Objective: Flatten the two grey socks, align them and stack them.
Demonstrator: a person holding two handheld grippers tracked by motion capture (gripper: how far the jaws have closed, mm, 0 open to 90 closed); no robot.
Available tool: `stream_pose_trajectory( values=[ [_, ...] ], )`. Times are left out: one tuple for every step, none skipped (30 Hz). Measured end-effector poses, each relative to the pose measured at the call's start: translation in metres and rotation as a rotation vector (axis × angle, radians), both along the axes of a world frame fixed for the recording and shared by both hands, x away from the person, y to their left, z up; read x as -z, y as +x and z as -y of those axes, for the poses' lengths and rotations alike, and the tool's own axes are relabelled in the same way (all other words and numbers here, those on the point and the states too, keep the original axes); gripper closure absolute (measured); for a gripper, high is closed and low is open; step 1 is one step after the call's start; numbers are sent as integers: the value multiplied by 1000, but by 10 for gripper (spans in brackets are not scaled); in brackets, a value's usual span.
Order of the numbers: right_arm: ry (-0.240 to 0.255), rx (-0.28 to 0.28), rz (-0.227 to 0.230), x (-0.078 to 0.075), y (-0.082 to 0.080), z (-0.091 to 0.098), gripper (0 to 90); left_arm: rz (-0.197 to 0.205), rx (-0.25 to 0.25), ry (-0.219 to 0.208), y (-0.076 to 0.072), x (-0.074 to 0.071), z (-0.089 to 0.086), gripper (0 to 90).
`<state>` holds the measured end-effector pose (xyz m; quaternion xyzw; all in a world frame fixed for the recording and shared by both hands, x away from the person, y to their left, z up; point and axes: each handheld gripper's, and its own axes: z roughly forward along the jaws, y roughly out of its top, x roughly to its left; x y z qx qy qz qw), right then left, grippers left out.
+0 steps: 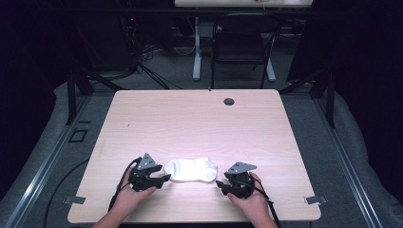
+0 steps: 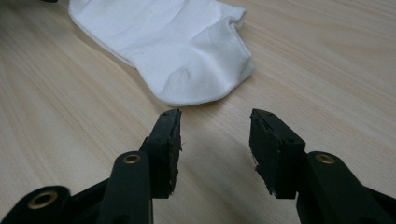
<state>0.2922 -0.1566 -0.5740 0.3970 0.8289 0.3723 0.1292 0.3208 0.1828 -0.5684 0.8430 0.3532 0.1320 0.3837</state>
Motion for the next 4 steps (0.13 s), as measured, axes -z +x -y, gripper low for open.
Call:
stream_pose_trajectory(
  values=[
    [15, 0, 0, 0, 1, 0, 549, 5, 2, 5, 1, 0, -1, 451],
    [7, -1, -4, 0, 1, 0, 555, 4, -4, -3, 1, -1, -1, 451],
    [8, -2, -1, 0, 1, 0, 564, 5, -7, -7, 1, -1, -1, 451],
    [3, -2, -2, -1, 1, 0, 574, 9, -3, -5, 2, -1, -2, 452]
  ],
)
